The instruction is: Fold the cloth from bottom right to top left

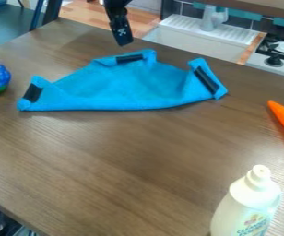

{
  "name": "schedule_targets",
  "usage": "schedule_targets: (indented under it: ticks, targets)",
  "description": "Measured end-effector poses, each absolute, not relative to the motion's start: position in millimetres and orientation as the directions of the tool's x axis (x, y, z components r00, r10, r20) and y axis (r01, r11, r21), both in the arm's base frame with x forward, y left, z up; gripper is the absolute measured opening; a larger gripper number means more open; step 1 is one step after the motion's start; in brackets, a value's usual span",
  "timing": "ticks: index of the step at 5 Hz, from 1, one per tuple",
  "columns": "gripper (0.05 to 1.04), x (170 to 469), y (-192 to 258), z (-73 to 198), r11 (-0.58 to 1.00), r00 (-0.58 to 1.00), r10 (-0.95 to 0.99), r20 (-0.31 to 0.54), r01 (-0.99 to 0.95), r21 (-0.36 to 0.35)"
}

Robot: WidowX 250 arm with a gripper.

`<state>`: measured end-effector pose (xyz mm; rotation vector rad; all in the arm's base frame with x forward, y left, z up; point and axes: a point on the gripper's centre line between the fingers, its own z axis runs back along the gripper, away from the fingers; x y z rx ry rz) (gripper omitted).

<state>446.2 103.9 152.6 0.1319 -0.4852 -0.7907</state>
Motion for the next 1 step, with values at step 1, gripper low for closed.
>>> schedule_targets:
  ticks: [1]
  targets:
    - [1.000, 435.5, 97.6, 184.9, 0.694, 0.572, -0.717, 0.399, 0.635, 0.338]
